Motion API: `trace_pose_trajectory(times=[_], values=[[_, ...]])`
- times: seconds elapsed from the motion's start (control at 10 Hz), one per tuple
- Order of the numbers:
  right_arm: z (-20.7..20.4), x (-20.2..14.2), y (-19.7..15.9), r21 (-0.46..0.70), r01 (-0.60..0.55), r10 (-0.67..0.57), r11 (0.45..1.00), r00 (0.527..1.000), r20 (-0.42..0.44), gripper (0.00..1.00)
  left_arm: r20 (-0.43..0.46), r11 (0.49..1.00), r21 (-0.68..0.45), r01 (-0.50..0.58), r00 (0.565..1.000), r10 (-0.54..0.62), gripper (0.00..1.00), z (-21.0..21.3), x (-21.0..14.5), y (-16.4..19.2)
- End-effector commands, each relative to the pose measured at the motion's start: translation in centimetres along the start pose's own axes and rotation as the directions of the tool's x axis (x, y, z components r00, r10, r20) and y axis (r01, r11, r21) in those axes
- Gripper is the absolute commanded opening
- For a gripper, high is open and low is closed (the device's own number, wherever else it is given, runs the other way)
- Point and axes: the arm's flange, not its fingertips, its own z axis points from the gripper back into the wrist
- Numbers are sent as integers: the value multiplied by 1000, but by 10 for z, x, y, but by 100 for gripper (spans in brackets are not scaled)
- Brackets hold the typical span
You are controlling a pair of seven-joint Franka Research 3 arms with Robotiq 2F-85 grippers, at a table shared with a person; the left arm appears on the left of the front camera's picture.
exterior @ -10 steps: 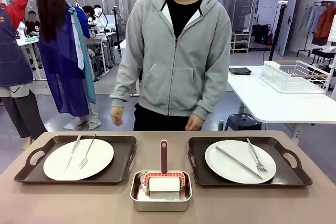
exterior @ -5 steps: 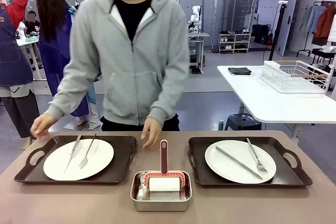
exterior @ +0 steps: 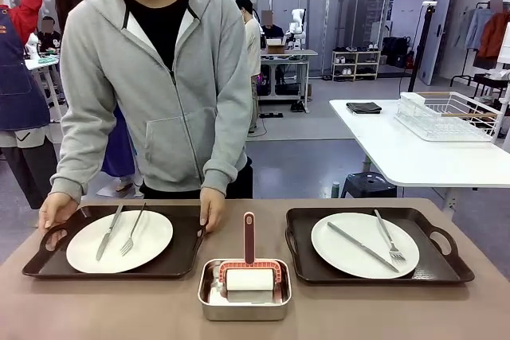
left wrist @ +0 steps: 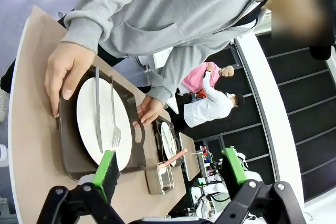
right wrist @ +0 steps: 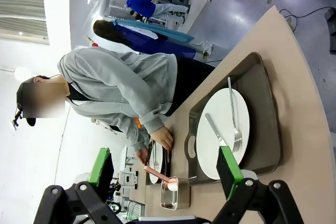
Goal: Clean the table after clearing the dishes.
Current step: When the left (or right) Handle tray is removed, use the left hand (or right hand) to clean the left (or right) side of the table with the Lint Roller.
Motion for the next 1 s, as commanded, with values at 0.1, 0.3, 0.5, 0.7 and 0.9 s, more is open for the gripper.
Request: trace_pose_trajectory(times=[0.1,0.3,0.5,0.7,0.9], values=[[-1,-1,1,2,-3,3,1000,1000,-5,100,3,1000,4,0,1000,0,100,4,-1,-1],[-1,-1,1,2,-3,3,1000,1000,-5,100,3,1000,4,0,1000,0,100,4,-1,-1],[-1,-1,1,2,-3,3,1000,1000,-5,100,3,1000,4,0,1000,0,100,4,-1,-1],[-1,-1,1,2,-3,3,1000,1000,-5,100,3,1000,4,0,1000,0,100,4,-1,-1],[-1,-1,1,2,-3,3,1000,1000,-5,100,0,1000,0,0,1000,0,100,0,0,0]])
